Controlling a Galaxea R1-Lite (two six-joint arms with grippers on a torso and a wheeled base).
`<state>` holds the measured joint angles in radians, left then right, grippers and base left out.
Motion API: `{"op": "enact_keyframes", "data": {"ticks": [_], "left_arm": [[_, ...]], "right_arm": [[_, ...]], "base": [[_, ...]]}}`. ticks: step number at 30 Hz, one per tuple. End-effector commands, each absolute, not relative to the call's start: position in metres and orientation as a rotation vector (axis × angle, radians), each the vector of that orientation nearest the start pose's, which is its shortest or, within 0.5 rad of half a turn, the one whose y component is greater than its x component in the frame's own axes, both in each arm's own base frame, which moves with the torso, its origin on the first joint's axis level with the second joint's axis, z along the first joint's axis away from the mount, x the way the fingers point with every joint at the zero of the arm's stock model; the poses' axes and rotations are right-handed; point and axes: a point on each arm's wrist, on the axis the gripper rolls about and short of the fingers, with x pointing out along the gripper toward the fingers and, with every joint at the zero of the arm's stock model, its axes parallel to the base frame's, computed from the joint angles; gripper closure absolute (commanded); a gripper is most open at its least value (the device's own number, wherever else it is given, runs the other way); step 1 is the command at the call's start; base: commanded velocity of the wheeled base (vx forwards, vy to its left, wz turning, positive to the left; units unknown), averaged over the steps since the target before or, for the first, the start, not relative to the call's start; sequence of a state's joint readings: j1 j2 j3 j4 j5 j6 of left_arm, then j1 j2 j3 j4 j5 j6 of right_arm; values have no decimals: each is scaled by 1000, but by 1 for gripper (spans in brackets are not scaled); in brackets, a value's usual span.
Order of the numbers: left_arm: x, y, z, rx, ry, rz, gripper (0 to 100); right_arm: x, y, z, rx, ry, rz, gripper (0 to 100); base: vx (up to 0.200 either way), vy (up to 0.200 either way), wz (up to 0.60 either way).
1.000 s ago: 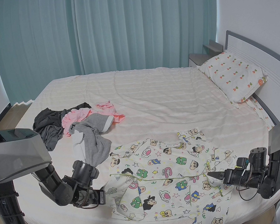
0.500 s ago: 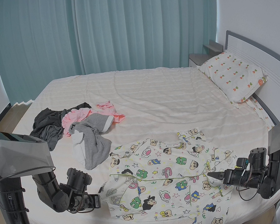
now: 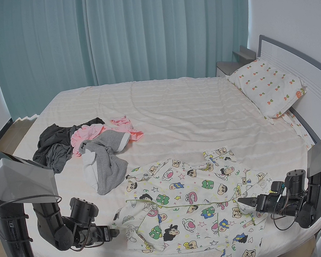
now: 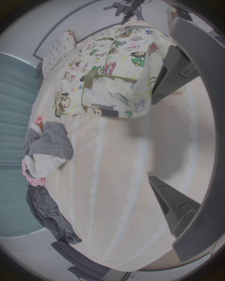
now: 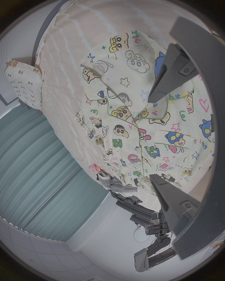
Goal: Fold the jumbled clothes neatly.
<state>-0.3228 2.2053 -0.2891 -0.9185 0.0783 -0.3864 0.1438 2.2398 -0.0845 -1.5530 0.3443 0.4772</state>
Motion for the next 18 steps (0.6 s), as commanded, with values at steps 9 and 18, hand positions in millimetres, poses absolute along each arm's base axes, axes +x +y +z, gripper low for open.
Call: {"op": "enact_keyframes", "data": {"ticks": [9, 18], "left_arm": [[224, -86, 42, -115, 783, -418, 0], [245, -114, 33, 12, 910, -691, 0]], "right_arm": [[231, 42, -7, 512, 701, 326, 0], [231, 42, -7, 512, 701, 326, 0]], "base": [[0, 0, 0], [0, 0, 0]]}}
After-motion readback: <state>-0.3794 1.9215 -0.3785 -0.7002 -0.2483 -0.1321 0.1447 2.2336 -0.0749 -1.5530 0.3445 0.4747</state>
